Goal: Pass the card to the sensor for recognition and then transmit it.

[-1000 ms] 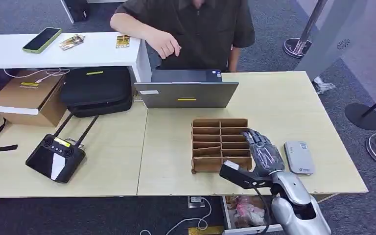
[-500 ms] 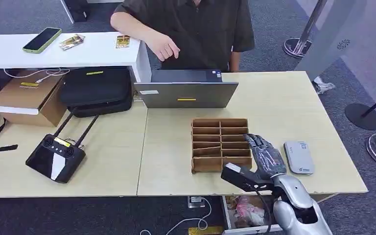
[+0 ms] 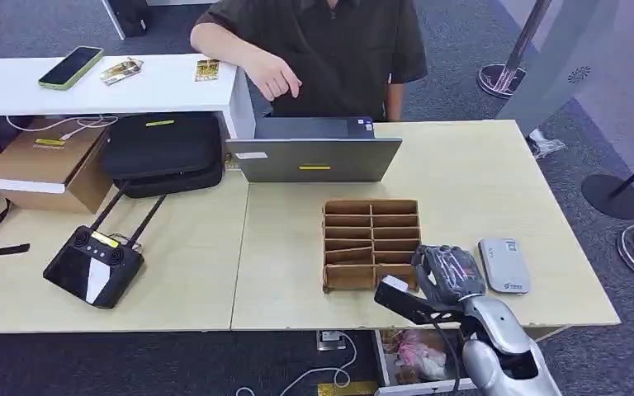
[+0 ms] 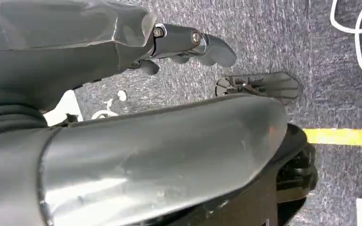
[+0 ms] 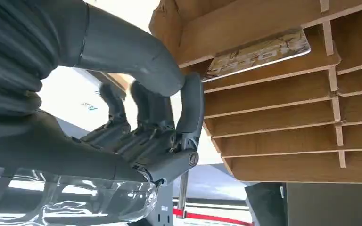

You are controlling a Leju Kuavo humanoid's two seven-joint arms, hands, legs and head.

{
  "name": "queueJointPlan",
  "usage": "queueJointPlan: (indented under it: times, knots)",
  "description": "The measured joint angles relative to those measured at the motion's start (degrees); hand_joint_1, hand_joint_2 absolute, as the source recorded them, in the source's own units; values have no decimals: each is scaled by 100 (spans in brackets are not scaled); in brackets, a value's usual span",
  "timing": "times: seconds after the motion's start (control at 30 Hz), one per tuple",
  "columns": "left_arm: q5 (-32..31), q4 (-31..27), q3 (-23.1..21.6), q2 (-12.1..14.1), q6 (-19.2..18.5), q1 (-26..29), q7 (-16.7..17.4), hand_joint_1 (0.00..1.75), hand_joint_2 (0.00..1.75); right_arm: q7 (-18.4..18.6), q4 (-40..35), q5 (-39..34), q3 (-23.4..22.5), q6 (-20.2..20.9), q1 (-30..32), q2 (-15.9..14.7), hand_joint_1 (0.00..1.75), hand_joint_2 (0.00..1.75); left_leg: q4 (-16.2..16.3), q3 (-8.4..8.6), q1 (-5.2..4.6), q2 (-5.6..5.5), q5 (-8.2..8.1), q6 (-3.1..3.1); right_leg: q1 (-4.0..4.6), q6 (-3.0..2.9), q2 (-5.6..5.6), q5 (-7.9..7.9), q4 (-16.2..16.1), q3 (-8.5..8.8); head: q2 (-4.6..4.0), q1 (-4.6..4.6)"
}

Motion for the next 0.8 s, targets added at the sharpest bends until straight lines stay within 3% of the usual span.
queueJointPlan:
  times: [0.23,0.73,0.77,0.8]
  knots:
    - [37,0,0,-282,204,-139,105,0,0,-26,-105,-100,-9,-120,70,0,173,175,2,1,0,0,0,0,0,2,4,2,-1,1,0,4]
    - [59,0,2,-328,206,-141,105,0,0,-50,-238,-125,-81,-166,198,0,175,175,1,1,1,1,0,0,1,2,4,2,0,0,0,2]
    - [59,0,2,-328,206,-141,105,0,0,-50,-238,-125,-81,-166,198,0,169,175,1,1,1,2,0,0,1,2,4,2,0,0,0,2]
    - [61,0,2,-326,206,-141,105,0,0,-50,-238,-125,-81,-166,200,0,148,175,1,1,1,2,0,0,0,2,4,2,0,0,0,2]
